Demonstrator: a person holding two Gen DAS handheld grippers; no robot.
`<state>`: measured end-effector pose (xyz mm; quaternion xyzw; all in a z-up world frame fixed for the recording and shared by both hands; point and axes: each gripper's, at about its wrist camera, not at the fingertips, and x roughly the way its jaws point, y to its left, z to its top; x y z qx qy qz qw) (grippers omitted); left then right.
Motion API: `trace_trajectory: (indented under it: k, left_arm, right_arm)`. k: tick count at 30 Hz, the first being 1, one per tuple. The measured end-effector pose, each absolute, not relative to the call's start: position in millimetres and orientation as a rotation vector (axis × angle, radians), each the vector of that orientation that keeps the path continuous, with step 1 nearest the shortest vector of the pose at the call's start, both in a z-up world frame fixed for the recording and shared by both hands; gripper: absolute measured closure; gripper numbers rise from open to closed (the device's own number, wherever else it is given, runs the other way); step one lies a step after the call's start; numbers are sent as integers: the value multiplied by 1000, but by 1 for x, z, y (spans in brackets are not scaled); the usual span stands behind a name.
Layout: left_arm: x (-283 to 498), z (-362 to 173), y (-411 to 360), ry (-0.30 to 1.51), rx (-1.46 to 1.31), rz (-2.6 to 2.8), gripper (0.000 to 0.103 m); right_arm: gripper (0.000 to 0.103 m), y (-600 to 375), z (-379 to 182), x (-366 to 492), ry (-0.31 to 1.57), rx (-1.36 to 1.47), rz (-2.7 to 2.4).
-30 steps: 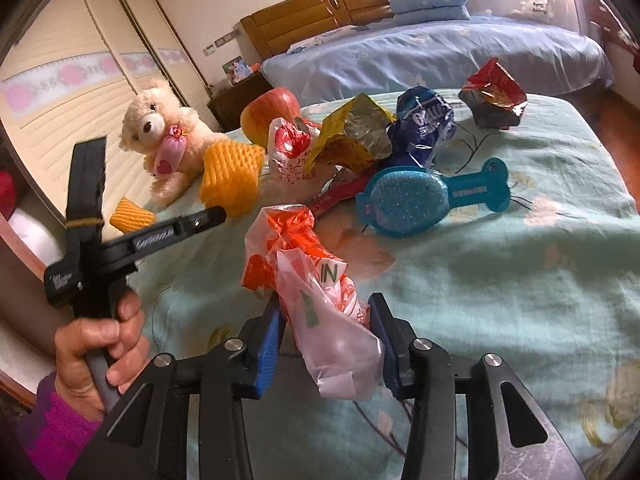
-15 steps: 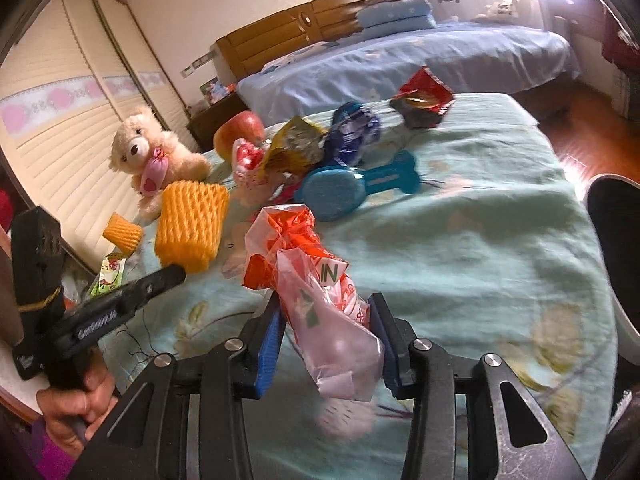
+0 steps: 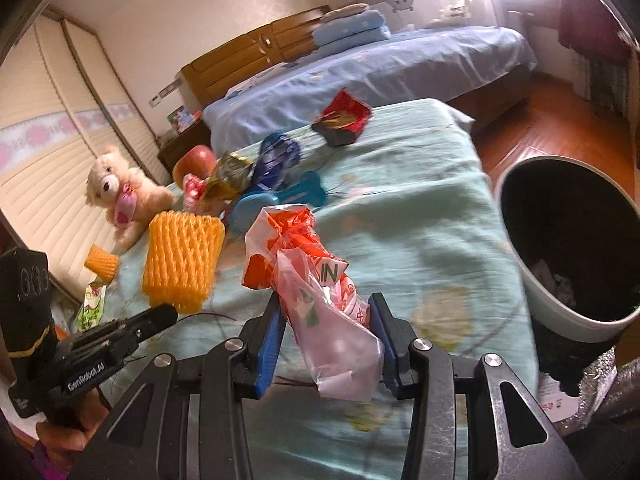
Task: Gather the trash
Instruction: 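Carry the orange foam net and plastic bag over the trash bin with both grippers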
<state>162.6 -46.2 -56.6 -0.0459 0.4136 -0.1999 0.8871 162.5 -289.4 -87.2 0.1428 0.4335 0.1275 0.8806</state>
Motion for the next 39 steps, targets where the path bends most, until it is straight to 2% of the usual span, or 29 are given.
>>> trace_trajectory:
  k: [39]
  left_arm:
    - [203,-65,-197,877,75,-651,100]
  right_arm:
    - [61,-418,-82,151,856,368,8]
